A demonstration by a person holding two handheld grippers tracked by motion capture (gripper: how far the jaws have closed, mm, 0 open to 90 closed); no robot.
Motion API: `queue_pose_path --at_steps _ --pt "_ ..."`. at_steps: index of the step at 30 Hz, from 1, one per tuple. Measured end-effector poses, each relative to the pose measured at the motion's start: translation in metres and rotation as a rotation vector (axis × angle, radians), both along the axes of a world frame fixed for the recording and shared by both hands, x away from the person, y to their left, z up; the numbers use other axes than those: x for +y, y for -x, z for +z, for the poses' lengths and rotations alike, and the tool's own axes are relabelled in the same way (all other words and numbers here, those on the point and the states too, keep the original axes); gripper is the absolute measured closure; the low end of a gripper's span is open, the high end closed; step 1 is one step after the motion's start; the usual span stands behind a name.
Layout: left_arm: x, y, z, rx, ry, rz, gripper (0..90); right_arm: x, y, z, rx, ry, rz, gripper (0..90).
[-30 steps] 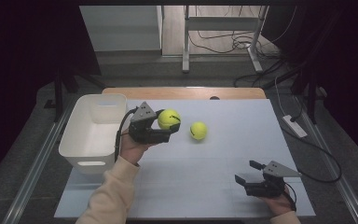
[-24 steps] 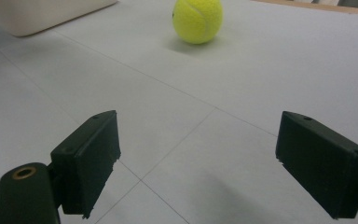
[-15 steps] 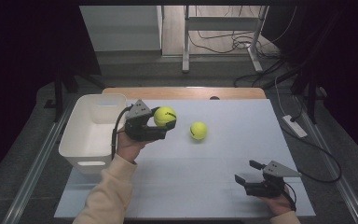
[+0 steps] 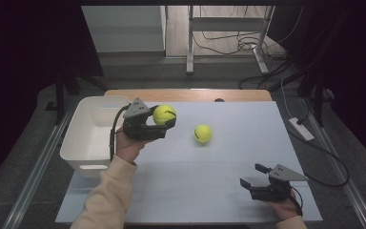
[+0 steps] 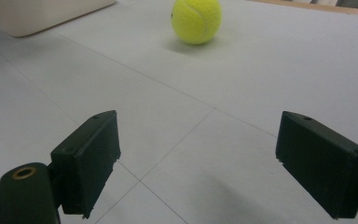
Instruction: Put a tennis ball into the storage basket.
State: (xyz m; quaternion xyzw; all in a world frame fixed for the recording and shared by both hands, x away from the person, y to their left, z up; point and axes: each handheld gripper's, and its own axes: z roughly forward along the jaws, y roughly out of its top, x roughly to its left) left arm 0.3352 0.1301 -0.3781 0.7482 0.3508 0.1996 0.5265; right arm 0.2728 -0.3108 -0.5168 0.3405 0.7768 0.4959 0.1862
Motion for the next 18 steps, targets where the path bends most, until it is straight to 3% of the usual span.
queue_pose_path --at_steps 18 --pt "0.012 -0.003 0.006 -0.007 0.001 0.029 26.9 0.0 0.0 0.0 0.0 -0.002 -0.003 13.6"
